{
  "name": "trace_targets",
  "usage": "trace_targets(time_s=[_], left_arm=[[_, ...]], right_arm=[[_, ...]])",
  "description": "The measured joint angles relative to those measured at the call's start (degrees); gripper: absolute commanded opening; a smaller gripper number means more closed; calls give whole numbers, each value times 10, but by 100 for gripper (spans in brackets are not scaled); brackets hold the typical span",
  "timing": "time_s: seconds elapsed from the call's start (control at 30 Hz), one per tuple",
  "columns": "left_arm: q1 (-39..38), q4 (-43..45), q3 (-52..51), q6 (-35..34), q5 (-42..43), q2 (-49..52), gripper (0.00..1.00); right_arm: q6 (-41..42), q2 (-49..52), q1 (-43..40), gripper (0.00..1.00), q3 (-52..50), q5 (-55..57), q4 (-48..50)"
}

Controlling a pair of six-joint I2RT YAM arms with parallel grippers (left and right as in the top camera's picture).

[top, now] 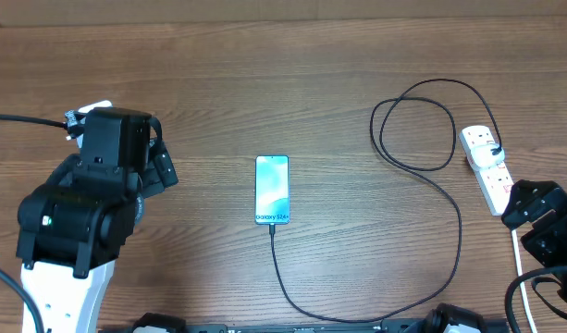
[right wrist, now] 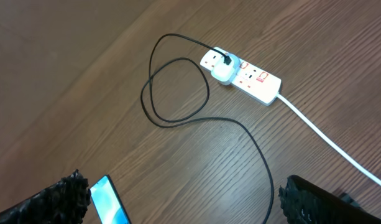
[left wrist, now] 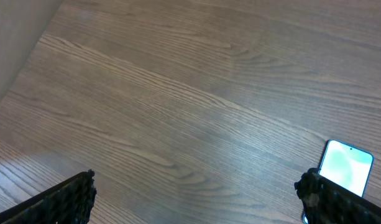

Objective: Plug charger to phone and switch on socket

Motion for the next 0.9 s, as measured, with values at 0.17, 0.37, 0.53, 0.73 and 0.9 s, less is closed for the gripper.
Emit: trace_targets(time_s=[0.17,0.37,0.53,0.73,0.9], left_arm=[[0,0,0,0,0,16,100],[0,0,-1,0,2,43,100],[0,0,-2,0,3,65,99],[0,0,-2,0,2,96,100],[0,0,-2,0,3,121,100]], right_arm=[[-31,-45,0,100,-82,0,32],[-56,-183,2,100,-297,-42,243],[-63,-282,30,100,-499,-107,506],[-70,-431,108,100,-750,-143,825],[-71,-476,124,100,-871,-144,982]])
